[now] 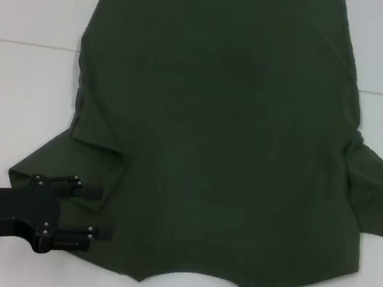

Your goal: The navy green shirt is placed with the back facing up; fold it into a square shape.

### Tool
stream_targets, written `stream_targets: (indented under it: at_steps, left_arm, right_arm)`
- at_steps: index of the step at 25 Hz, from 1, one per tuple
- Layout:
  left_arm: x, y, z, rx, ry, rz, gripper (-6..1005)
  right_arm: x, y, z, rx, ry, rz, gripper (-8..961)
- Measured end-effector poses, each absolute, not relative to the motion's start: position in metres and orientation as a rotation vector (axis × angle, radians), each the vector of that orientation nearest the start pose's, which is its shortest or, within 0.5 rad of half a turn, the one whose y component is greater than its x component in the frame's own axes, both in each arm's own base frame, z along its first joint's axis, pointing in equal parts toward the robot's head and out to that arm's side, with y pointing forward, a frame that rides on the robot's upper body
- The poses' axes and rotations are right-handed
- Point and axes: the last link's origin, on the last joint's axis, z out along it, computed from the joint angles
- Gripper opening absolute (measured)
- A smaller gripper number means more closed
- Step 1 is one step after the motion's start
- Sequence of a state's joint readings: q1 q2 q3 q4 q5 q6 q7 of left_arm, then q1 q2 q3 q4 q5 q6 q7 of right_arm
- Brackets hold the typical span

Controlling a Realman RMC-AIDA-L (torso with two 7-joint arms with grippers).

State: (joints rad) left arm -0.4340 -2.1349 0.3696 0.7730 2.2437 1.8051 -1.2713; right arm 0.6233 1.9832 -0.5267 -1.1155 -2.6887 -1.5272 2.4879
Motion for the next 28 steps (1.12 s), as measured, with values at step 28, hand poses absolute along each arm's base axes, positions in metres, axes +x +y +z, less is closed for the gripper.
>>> stream_targets:
  at_steps: [28]
  left_arm:
    - [-0.299, 0.271, 0.015, -2.693, -0.657, -0.737, 764]
  right_arm:
    - [0.304, 0.408, 0.06, -2.083, 1.478, -0.113, 924]
